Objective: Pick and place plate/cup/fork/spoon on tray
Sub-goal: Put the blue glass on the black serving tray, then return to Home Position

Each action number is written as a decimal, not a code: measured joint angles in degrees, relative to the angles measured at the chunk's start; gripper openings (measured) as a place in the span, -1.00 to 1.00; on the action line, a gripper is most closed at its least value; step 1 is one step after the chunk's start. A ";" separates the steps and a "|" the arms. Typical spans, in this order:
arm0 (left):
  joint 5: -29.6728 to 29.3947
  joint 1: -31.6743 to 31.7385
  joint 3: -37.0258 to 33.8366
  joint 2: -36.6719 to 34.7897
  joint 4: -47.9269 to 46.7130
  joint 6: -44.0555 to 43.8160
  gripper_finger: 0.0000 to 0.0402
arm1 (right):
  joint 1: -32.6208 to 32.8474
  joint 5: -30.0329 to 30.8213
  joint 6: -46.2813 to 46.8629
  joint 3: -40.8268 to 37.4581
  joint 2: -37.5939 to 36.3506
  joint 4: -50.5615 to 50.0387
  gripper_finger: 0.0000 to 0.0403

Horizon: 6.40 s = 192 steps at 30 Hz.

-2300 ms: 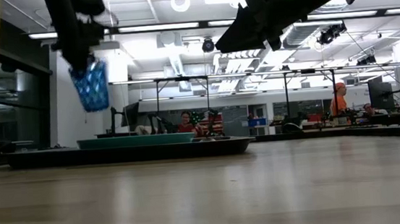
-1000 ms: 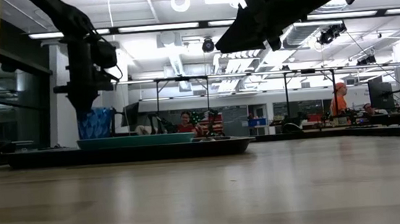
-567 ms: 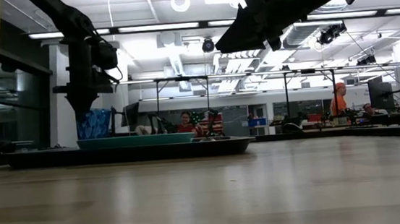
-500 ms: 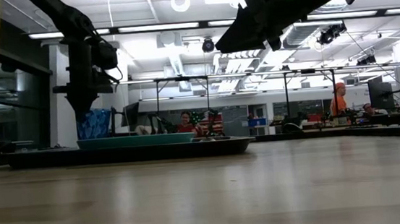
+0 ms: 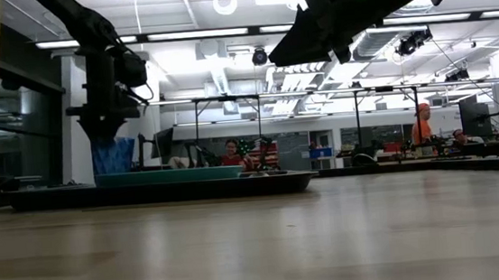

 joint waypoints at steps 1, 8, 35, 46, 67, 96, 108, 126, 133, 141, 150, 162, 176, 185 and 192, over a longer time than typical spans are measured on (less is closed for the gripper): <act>0.20 0.00 0.00 -0.01 0.25 0.00 -0.29 | 0.00 0.00 0.00 0.00 0.00 0.00 -0.54; 0.88 0.00 0.02 -0.10 1.11 0.25 -0.02 | 0.00 -0.02 0.00 0.00 0.00 0.00 -0.54; 37.00 -8.46 6.89 -21.90 25.90 0.05 0.06 | 0.00 0.02 -3.23 0.00 -0.02 2.17 -0.54; 40.33 -31.79 -27.12 -51.21 48.27 -2.40 0.04 | 0.00 0.02 -2.95 0.00 -0.02 2.62 -0.54; 32.53 -53.17 -57.49 -76.86 69.68 -5.51 0.04 | 0.07 -0.22 -6.69 0.00 -0.02 5.20 -0.54; 17.86 -61.84 -61.44 -76.86 65.88 4.41 -0.94 | 0.84 -2.25 -4.00 0.02 -4.31 -3.09 -0.59; 17.69 -60.63 -61.44 -78.12 63.97 4.39 -1.00 | 7.57 4.60 6.43 -1.23 -18.40 -30.96 -0.98; 15.76 -60.63 -61.44 -78.52 61.75 5.57 -1.00 | -13.58 -23.38 5.62 -35.23 -45.38 4.51 -1.00; 15.74 -60.63 -61.44 -78.53 58.49 5.60 -1.00 | -11.97 -25.45 2.75 -41.60 -50.27 11.82 -1.00; 15.70 -60.63 -61.44 -78.52 58.67 5.60 -1.00 | -11.87 -25.49 2.09 -41.68 -60.30 -0.95 -1.00; 15.65 -61.16 -61.44 -78.92 58.83 5.57 -1.00 | -11.96 -25.23 0.73 -41.68 -80.96 -17.99 -1.00; 11.66 -61.65 -64.78 -88.86 56.86 5.51 -1.00 | -11.96 -26.26 -2.77 -41.68 -79.36 -18.29 -1.00; 11.11 -61.64 -64.76 -89.19 57.05 5.53 -0.98 | -11.96 -26.01 -2.14 -41.68 -77.66 -18.29 -1.00; 11.11 -61.64 -64.76 -88.71 57.05 5.55 -0.98 | -11.96 -25.99 1.66 -41.68 -77.48 -18.31 -1.00; 11.11 -61.64 -64.76 -88.69 57.04 5.55 -0.98 | -11.96 -25.99 1.35 -41.68 -77.48 -18.32 -1.00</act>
